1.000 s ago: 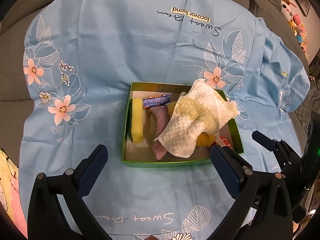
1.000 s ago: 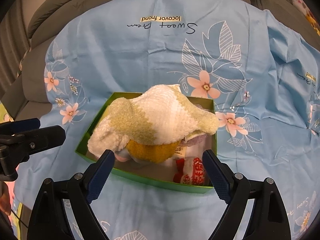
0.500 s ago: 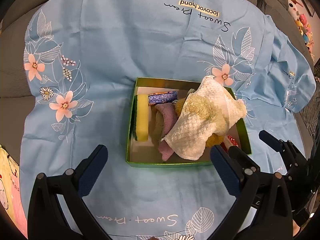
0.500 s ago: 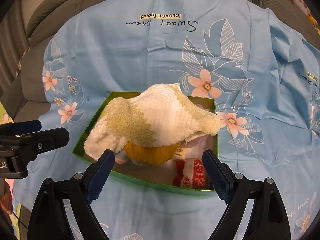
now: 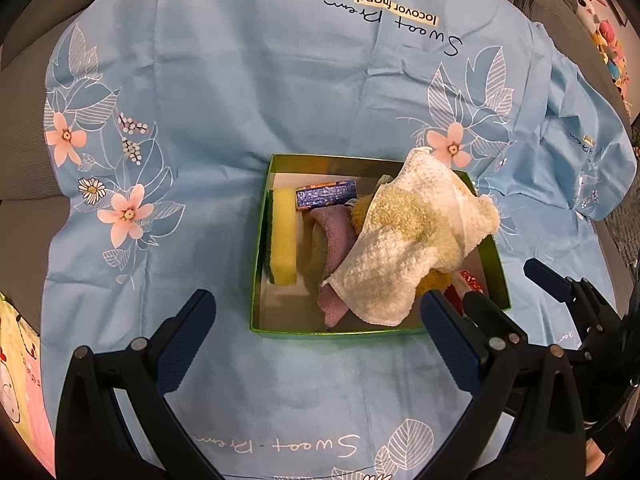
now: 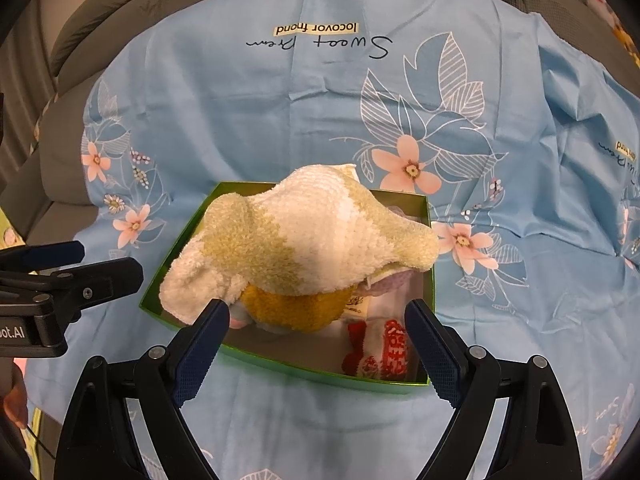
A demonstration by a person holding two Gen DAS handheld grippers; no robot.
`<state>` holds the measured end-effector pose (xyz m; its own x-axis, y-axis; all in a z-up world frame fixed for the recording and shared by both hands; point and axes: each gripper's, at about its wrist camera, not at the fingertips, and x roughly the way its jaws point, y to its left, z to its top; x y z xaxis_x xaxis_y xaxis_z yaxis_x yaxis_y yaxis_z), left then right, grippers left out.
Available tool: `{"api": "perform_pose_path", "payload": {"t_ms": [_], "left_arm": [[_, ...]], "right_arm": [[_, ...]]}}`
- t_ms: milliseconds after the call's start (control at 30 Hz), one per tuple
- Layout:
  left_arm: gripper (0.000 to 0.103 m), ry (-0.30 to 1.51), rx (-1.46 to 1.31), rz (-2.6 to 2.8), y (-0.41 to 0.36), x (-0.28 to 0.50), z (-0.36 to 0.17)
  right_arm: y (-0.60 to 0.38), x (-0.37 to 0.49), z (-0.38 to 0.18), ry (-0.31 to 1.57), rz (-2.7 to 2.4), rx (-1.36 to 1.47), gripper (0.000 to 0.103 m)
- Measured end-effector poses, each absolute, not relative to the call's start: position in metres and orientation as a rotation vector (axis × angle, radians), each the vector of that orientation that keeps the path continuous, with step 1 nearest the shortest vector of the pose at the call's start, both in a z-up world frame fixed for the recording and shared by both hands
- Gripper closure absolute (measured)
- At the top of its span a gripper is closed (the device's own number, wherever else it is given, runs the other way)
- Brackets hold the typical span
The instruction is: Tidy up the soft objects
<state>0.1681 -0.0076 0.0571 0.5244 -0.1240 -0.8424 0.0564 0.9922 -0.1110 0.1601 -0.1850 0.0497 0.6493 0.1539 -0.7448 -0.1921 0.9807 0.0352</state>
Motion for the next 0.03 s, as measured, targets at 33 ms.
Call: {"api": "perform_pose_path", "payload": {"t_ms": [33], "left_arm": [[0.001,1.014,-0.072,-0.107,-0.0077,0.1682,0.0567]], "right_arm": [[-0.1857,0.1606,0.0492,0.842,0.196,-0.048,0.013]]}}
